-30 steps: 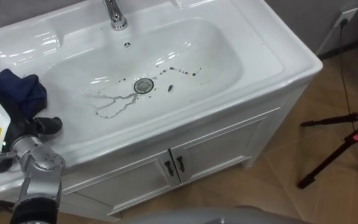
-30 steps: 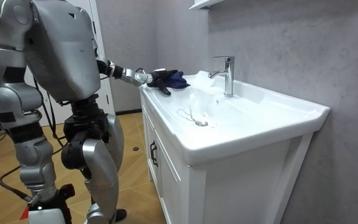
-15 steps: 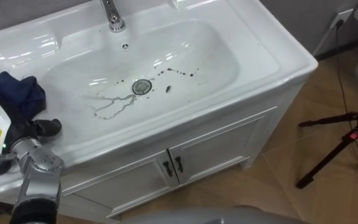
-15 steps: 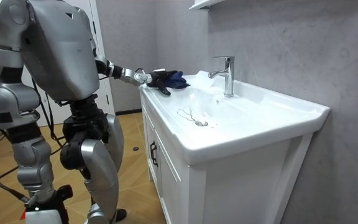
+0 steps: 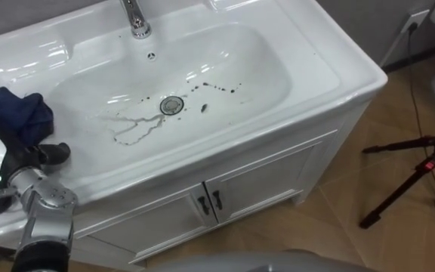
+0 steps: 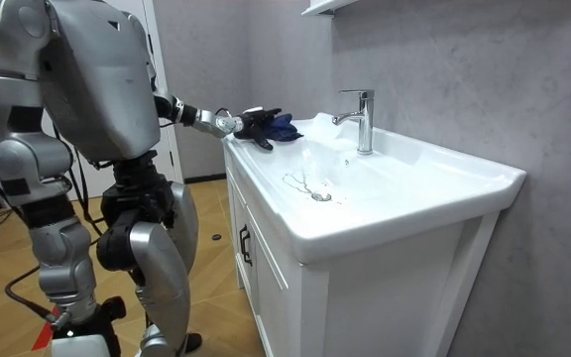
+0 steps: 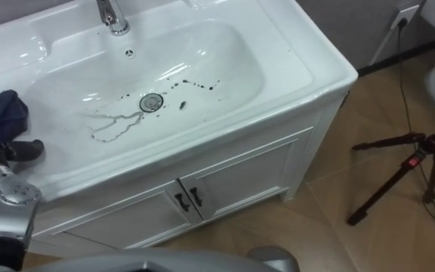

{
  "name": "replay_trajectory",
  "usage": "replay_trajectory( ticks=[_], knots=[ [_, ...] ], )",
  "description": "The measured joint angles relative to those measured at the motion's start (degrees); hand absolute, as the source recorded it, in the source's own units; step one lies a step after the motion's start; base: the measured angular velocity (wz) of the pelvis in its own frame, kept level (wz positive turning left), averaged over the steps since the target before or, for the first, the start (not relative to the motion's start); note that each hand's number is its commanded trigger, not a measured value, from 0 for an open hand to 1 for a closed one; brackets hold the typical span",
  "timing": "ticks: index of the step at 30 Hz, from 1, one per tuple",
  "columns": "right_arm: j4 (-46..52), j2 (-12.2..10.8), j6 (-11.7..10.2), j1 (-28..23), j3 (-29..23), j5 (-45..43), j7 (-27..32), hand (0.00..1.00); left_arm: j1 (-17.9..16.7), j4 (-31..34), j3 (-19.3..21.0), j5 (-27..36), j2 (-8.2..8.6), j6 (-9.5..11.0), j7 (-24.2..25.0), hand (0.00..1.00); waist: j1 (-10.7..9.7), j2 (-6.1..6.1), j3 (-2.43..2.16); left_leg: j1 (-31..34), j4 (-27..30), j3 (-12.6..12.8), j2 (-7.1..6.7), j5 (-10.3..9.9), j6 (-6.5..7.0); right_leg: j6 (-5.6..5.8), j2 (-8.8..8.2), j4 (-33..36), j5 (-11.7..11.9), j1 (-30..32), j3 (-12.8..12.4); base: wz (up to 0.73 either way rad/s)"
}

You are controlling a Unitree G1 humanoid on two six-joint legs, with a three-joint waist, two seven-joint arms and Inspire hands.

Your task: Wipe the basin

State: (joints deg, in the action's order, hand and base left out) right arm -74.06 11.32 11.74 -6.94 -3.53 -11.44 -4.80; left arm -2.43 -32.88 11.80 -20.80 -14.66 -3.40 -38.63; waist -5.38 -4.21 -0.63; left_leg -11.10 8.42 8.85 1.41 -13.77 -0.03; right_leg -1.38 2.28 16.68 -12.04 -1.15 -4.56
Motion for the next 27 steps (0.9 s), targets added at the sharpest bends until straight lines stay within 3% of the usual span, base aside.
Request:
replay_trajectory(
  ticks=[12, 23, 25, 27],
  knots=[
    [0.46, 0.18, 2.08, 0.41, -0.12, -0.01, -1.33, 0.00, 0.20, -3.80, -0.33, 0.95, -0.01, 1.03, 2.13, 0.00, 0.81, -0.64, -0.07, -1.59, -0.65, -0.07, -0.01, 0.01, 0.00, -0.08, 0.16, 0.24, -0.09, -1.29, -0.14, -0.01],
    [0.27, 0.41, 2.10, 1.31, -0.12, 0.03, -2.32, 0.00, 1.64, -8.12, -0.31, -0.15, -0.16, 1.04, 5.66, 0.00, 0.86, -0.42, -0.27, -2.61, -0.26, -0.38, -0.05, 0.09, -0.11, -0.32, 0.19, 1.29, -0.60, -1.55, -0.29, -0.01],
    [0.27, 0.42, 2.10, 1.40, -0.12, 0.07, -2.40, 0.00, 2.18, -8.68, -0.32, -0.16, -0.24, 1.04, 6.06, 1.00, 0.86, -0.27, -0.34, -2.69, 0.25, -0.47, -0.08, 0.09, -0.11, -0.32, 0.11, 1.26, -0.63, -1.84, -0.29, 0.00],
    [0.28, 0.45, 2.09, 1.45, -0.12, 0.48, -2.65, 0.00, 2.83, -9.10, -0.31, -0.16, -0.36, 1.03, 6.59, 1.00, 0.89, -0.15, -0.41, -2.66, 0.28, -0.74, -0.09, 0.09, -0.11, -0.32, 0.09, 1.29, -0.63, -1.82, -0.14, 0.02]
  ],
)
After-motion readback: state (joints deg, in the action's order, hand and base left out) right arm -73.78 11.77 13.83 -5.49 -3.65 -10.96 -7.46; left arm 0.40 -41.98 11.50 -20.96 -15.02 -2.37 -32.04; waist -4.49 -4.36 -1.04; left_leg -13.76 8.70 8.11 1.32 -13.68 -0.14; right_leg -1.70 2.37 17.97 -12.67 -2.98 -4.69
